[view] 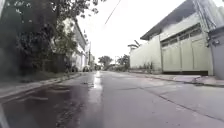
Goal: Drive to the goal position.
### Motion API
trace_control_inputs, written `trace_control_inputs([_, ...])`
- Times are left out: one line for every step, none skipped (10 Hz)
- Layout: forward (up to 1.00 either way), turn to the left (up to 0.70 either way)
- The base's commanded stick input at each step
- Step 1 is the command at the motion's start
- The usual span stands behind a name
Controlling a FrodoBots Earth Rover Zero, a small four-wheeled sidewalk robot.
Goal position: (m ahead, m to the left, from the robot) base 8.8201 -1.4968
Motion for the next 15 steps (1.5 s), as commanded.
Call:
trace_control_inputs([1.0,0.0])
trace_control_inputs([1.0,0.0])
trace_control_inputs([1.0,-0.09])
trace_control_inputs([1.0,-0.26])
trace_control_inputs([1.0,-0.27])
trace_control_inputs([1.0,-0.04])
trace_control_inputs([1.0,0.0])
trace_control_inputs([1.0,0.0])
trace_control_inputs([1.0,0.0])
trace_control_inputs([1.0,0.0])
trace_control_inputs([1.0,0.0])
trace_control_inputs([1.0,0.0])
trace_control_inputs([1.0,0.0])
trace_control_inputs([1.0,0.0])
trace_control_inputs([1.0,0.0])
